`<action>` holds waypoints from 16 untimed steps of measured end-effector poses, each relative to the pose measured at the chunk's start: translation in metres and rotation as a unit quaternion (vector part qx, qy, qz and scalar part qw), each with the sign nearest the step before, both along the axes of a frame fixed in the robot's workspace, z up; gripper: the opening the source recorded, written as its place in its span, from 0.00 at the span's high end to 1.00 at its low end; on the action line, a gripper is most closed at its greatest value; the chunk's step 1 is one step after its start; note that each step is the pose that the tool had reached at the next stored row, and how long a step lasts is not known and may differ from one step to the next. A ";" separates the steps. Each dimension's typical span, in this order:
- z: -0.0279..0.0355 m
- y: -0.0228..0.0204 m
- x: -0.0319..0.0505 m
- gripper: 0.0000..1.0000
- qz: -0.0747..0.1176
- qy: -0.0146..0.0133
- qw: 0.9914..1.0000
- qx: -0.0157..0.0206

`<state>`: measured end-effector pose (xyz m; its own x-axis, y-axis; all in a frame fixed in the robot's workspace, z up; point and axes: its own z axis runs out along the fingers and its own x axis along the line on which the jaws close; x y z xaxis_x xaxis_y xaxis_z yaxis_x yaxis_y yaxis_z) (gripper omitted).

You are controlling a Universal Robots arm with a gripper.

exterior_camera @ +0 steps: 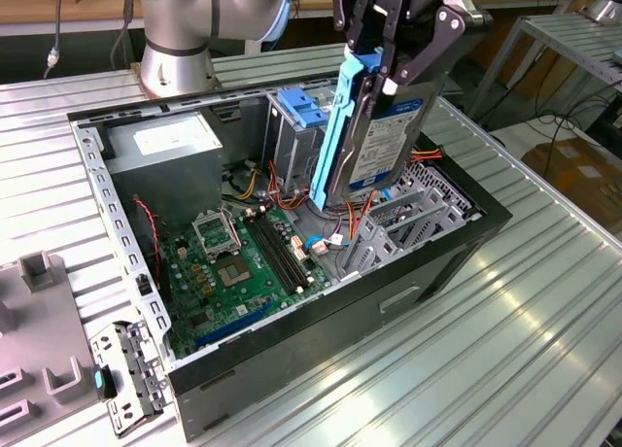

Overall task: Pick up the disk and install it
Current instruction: 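Insert the disk into the insertion slot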

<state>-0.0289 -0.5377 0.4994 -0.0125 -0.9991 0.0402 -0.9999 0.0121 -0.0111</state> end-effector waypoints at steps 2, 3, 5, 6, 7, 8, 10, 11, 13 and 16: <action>-0.0001 -0.0020 0.0044 0.63 0.000 0.000 1.000 0.000; -0.0002 -0.0029 0.0071 0.63 0.000 0.001 1.000 0.000; -0.0004 -0.0046 0.0145 0.63 0.000 0.001 1.000 0.000; -0.0004 -0.0053 0.0193 0.63 0.000 0.001 1.000 0.000; -0.0005 -0.0059 0.0225 0.63 0.000 0.001 1.000 0.000; -0.0006 -0.0063 0.0255 0.63 0.000 0.001 1.000 0.000; -0.0010 -0.0071 0.0312 0.63 0.000 0.001 1.000 0.000; -0.0012 -0.0076 0.0343 0.63 0.000 0.001 1.000 0.000; -0.0018 -0.0084 0.0406 0.63 0.000 0.001 1.000 0.000; -0.0033 -0.0093 0.0487 0.63 0.000 0.001 1.000 0.000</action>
<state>0.0198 -0.5470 0.4962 -0.0125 -0.9991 0.0403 -0.9999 0.0121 -0.0095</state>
